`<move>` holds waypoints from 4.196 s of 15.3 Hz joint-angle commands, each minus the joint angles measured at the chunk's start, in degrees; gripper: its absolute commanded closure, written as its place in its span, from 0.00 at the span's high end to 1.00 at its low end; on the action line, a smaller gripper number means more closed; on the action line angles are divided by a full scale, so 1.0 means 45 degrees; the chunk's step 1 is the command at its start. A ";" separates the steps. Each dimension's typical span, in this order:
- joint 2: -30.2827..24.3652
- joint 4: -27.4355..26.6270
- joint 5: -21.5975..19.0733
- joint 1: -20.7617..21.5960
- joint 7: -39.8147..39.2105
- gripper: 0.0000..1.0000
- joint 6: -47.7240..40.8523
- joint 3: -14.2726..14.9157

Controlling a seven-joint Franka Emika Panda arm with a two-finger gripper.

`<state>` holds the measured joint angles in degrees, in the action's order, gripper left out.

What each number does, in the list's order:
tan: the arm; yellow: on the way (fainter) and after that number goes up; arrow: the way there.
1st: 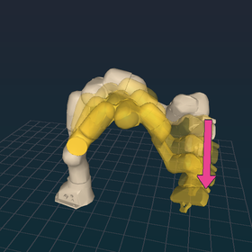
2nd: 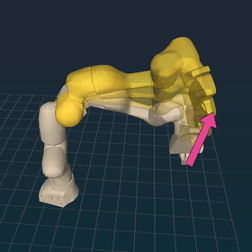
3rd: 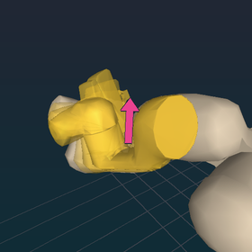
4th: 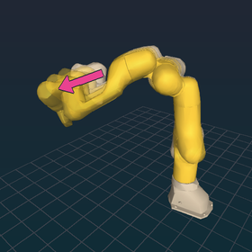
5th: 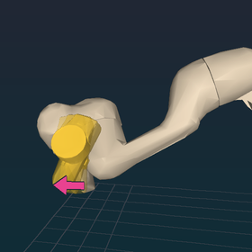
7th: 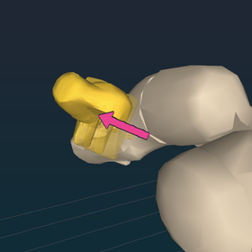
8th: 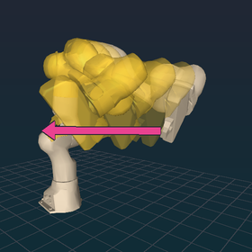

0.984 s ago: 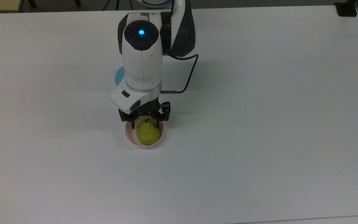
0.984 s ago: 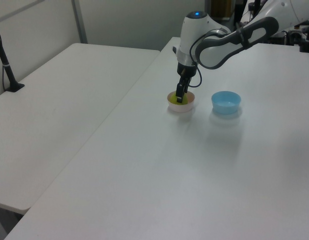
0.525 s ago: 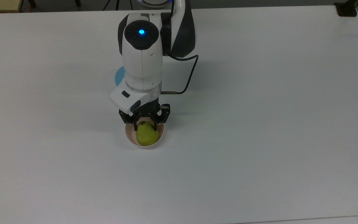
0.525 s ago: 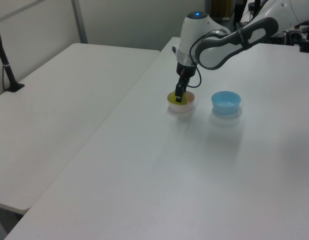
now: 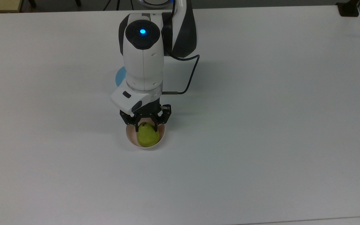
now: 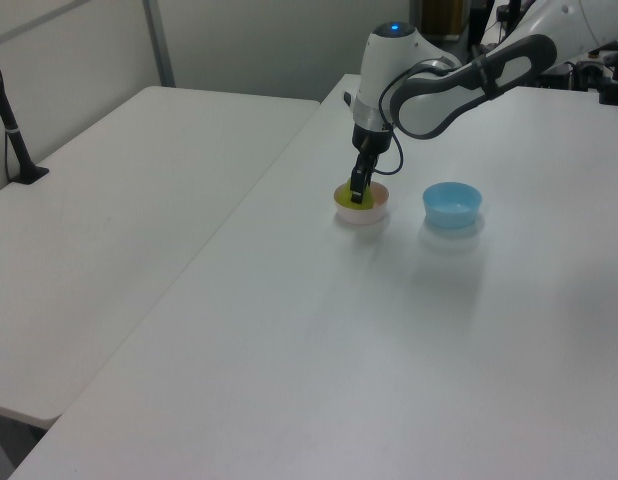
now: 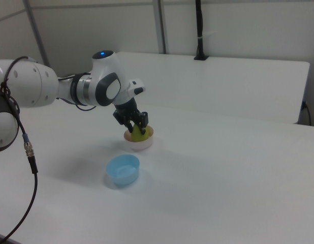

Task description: Pick up a pear from the bowl

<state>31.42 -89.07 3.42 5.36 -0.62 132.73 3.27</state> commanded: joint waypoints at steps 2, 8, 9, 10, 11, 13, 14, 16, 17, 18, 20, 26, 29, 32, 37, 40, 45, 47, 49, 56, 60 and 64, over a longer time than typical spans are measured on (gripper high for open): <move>-0.0555 -0.0148 0.0100 0.0176 -0.0135 0.37 -0.0392 0.0093; -0.1530 -0.0129 0.0041 0.0371 -0.0116 0.37 -0.1739 0.0073; -0.1687 -0.0129 0.0002 0.0352 -0.0116 0.37 -0.1896 0.0073; -0.1843 -0.0109 -0.0018 0.0274 -0.0116 0.37 -0.1956 0.0093; -0.1922 -0.0090 -0.0018 0.0158 -0.0116 0.37 -0.1956 0.0190; -0.1923 0.0066 -0.0018 -0.0251 -0.0232 0.37 -0.1918 0.0191; -0.1884 0.0067 -0.0018 -0.0466 -0.0407 0.37 -0.1859 0.0191; -0.1825 0.0067 -0.0018 -0.0857 -0.0894 0.37 -0.1800 0.0191; -0.1767 0.0067 -0.0018 -0.1072 -0.1090 0.37 -0.1742 0.0191; -0.1650 0.0067 -0.0018 -0.1267 -0.1189 0.37 -0.1548 0.0191; -0.1397 0.0086 0.0099 -0.1580 -0.1209 0.37 -0.1061 0.0210; -0.0538 0.0086 0.0138 -0.2323 -0.1873 0.37 0.0345 0.0210; -0.0127 0.0086 0.0158 -0.2480 -0.1932 0.39 0.0991 0.0210; 0.0128 0.0086 0.0177 -0.2558 -0.1971 0.43 0.1246 0.0210; 0.0226 0.0067 0.0549 -0.2539 -0.1952 0.66 0.1247 0.0210; 0.0148 0.0086 0.0529 -0.2520 -0.1835 0.96 0.1247 0.0210; -0.1314 0.0027 0.0431 -0.2383 -0.1776 1.00 -0.0211 0.0210; -0.1900 0.0028 0.0373 -0.2305 -0.1737 1.00 -0.1210 0.0074; -0.2467 0.0028 0.0373 -0.1800 -0.1407 1.00 -0.2263 0.0093; -0.4420 -0.0031 0.0373 -0.0587 -0.0079 1.00 -0.5995 0.0093; -0.5163 -0.0050 0.0353 -0.0158 0.0723 1.00 -0.7305 0.0093; -0.5788 -0.0226 0.0353 0.0253 0.1503 1.00 -0.7932 0.0191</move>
<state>8.87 -87.41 5.15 4.44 2.75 98.73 3.14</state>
